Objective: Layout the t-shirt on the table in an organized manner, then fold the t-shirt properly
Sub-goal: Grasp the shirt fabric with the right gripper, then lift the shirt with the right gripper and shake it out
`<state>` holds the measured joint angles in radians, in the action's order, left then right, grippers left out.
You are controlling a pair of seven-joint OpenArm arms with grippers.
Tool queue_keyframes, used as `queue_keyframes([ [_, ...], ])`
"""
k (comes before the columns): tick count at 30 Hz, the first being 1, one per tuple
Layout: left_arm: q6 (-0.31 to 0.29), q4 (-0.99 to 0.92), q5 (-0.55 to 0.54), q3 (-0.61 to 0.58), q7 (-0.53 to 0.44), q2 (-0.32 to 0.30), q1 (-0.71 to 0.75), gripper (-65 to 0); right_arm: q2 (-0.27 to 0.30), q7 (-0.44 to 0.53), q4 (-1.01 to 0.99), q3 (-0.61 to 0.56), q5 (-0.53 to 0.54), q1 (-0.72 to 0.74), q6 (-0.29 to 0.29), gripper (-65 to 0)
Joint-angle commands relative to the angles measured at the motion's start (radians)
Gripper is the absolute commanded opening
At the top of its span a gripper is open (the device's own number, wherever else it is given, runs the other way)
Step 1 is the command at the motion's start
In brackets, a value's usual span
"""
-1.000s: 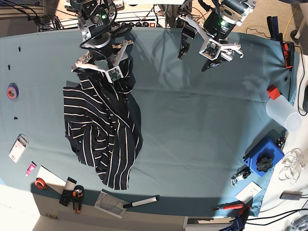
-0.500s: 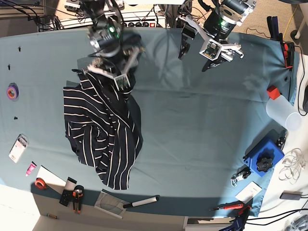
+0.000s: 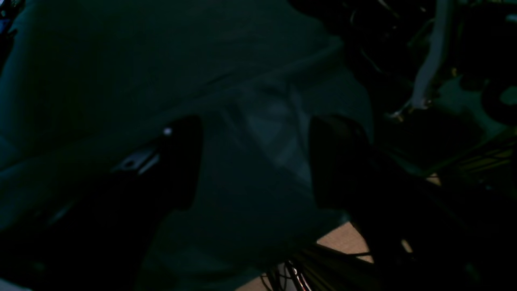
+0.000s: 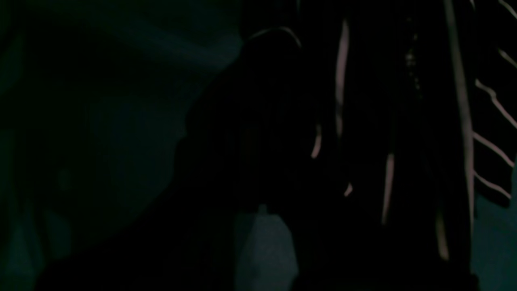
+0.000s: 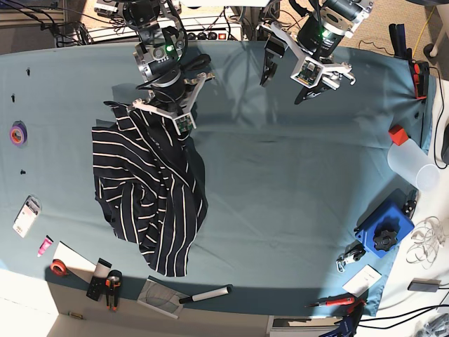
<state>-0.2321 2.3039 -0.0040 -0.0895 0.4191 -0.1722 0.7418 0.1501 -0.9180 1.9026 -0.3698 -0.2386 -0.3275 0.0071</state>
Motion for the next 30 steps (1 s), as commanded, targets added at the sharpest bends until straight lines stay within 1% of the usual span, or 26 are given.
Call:
queue_keyframes([
  [1, 0.0, 0.018, -0.006, 0.001, -0.026, 0.0, 0.006, -23.3, 0.008, -0.024, 0.0, 0.004, -0.021, -0.005, -0.005, -65.0],
  [7, 0.0, 0.018, -0.006, 0.001, -0.026, 0.0, 0.006, -23.3, 0.008, 0.032, 0.039, -0.022, -0.071, -0.005, -0.002, -65.0],
  [9, 0.0, 0.018, -0.006, 0.001, -0.026, 0.0, 0.006, -23.3, 0.008, 0.06, 0.078, -0.048, -0.069, -0.005, 0.021, -65.0],
  [11, 0.0, 0.018, -0.007, 0.001, -0.026, 0.0, 0.006, -23.3, 0.008, 0.093, 0.121, -0.088, -0.069, -0.002, 0.032, -65.0],
  [13, 0.0, 0.018, -0.006, 0.001, -0.026, 0.0, 0.006, -23.3, 0.008, 0.124, 0.159, -0.135, -0.069, 0.006, 0.057, -65.0],
  [18, 0.0, 0.018, -0.006, 0.001, -0.026, 0.0, 0.006, -23.3, 0.008, 0.149, 0.177, -0.259, -0.069, 0.076, 0.06, -65.0],
  [20, 0.0, 0.018, -0.01, 0.001, -0.032, 0.0, 0.006, -23.6, 0.008, 0.172, 0.177, -0.291, -0.08, 0.112, 0.079, -65.0],
  [22, 0.0, 0.018, -0.01, 0.001, -0.031, 0.0, 0.006, -23.6, 0.004, 0.179, 0.177, -0.292, -0.084, 0.15, 0.116, -65.0],
  [24, 0.002, 0.018, -0.008, 0.001, -0.03, 0.0, 0.006, -23.5, -0.018, 0.179, 0.177, -0.288, -0.084, 0.18, 0.124, -65.0],
  [27, 0.011, 0.018, -0.006, 0.001, -0.03, 0.0, 0.006, -23.5, -0.07, 0.183, 0.177, -0.252, -0.083, 0.226, 0.122, -65.0],
  [28, 0.011, 0.018, -0.006, 0.001, -0.03, 0.0, 0.006, -23.5, -0.09, 0.188, 0.177, -0.232, -0.072, 0.243, 0.122, -65.0],
  [30, 0.011, 0.018, -0.006, 0.001, -0.03, 0.0, 0.006, -23.5, -0.124, 0.189, 0.177, -0.183, -0.006, 0.282, 0.123, -65.0],
])
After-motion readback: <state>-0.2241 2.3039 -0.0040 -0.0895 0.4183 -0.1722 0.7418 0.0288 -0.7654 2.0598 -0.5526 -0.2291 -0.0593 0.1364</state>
